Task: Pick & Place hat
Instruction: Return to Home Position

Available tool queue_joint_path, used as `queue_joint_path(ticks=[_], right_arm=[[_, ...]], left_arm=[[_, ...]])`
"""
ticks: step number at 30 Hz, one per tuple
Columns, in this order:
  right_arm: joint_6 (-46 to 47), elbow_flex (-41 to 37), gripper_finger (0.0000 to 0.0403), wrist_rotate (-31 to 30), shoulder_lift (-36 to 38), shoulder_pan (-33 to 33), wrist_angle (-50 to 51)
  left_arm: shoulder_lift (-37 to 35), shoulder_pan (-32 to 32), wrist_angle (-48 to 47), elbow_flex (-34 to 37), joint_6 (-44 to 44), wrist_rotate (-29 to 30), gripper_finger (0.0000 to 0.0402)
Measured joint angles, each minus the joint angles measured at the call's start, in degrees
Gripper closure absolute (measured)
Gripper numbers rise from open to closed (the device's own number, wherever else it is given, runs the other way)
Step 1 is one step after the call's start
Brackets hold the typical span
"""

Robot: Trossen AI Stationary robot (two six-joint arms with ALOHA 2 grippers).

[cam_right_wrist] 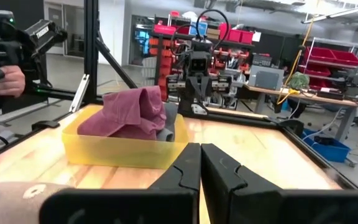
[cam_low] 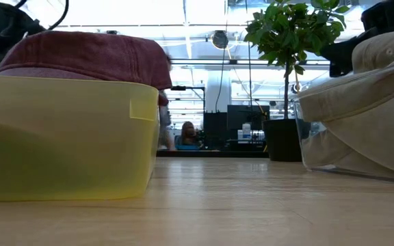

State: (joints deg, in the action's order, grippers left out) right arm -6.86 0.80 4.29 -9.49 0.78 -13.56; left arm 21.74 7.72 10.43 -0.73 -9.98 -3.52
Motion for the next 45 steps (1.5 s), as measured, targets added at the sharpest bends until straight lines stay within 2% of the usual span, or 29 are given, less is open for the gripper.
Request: queue_joint_path(ticks=[9,20,31,37,45], right_arm=[[0.5,0.0,0.0403,0.2,-0.8,0.0,-3.3],[2.7,0.0,0.0403,0.3,-0.8,0.0,-4.9],[2.8,0.0,0.0403,0.4,-0.8,0.0,-6.4],[3.2,0.0,0.0403,0.5,-0.8,-0.1,-8.7],[3.2,0.0,0.0403,0.5,-0.8,-0.1,-8.5]], left_arm=[[0.0,-0.7,4.7,0.0,-3.0,-2.7,0.0400],[0.0,-0.8,6.0,0.0,-3.0,-5.5,0.0400],[0.0,-0.7,8.2,0.0,-3.4,-5.8,0.0401],[0.0,-0.8,9.7,0.0,-5.4,-9.6,0.0401],[0.0,-0.7,9.4,0.0,-5.9,-9.7,0.0400]])
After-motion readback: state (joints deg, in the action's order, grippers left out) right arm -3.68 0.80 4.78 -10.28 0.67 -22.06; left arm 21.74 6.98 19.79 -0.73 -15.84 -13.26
